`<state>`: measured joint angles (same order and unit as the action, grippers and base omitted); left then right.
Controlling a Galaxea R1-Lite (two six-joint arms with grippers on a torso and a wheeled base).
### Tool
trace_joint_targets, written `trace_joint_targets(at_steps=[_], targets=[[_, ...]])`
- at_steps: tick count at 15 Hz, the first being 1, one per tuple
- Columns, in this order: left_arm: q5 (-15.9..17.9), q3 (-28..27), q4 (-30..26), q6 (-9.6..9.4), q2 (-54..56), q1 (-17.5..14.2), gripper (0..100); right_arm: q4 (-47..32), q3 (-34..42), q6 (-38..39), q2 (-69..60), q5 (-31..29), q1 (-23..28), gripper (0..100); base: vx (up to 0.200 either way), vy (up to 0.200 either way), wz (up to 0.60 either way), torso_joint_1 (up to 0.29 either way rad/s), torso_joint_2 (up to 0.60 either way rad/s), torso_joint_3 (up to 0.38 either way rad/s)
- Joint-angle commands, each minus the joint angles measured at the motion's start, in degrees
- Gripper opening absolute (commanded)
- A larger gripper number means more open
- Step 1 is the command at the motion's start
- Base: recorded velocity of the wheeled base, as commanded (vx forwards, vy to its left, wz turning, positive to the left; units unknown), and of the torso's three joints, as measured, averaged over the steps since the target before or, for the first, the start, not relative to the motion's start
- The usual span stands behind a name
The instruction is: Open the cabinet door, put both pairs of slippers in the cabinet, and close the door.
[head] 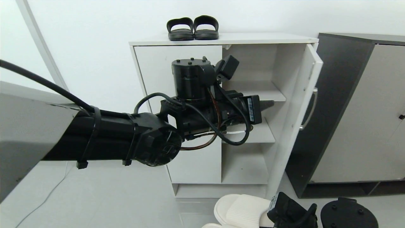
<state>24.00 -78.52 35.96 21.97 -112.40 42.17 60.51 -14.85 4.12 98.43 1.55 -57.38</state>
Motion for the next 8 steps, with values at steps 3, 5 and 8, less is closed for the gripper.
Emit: trace_joint_targets(at_steps=[3, 5, 8], targets=[[-6.78, 2.58, 4.56, -0.43, 2.18, -1.56, 0, 0.22, -0.88, 0.10, 0.01, -0.32, 1.66, 0, 0.000, 0.000, 0.00, 0.000, 0.00, 0.000], [-14.07, 7.68, 4.64, -4.92, 9.21, -4.37, 0, 0.13, -4.75, 0.10, 0.63, -1.81, 7.99, 0, 0.000, 0.000, 0.00, 0.000, 0.00, 0.000], [-27.96, 21.30, -0.10, -15.82, 26.00, -12.55, 0, -0.22, -14.42, 3.00, 6.08, -14.64, 14.40, 0, 0.000, 0.000, 0.00, 0.000, 0.00, 0.000]])
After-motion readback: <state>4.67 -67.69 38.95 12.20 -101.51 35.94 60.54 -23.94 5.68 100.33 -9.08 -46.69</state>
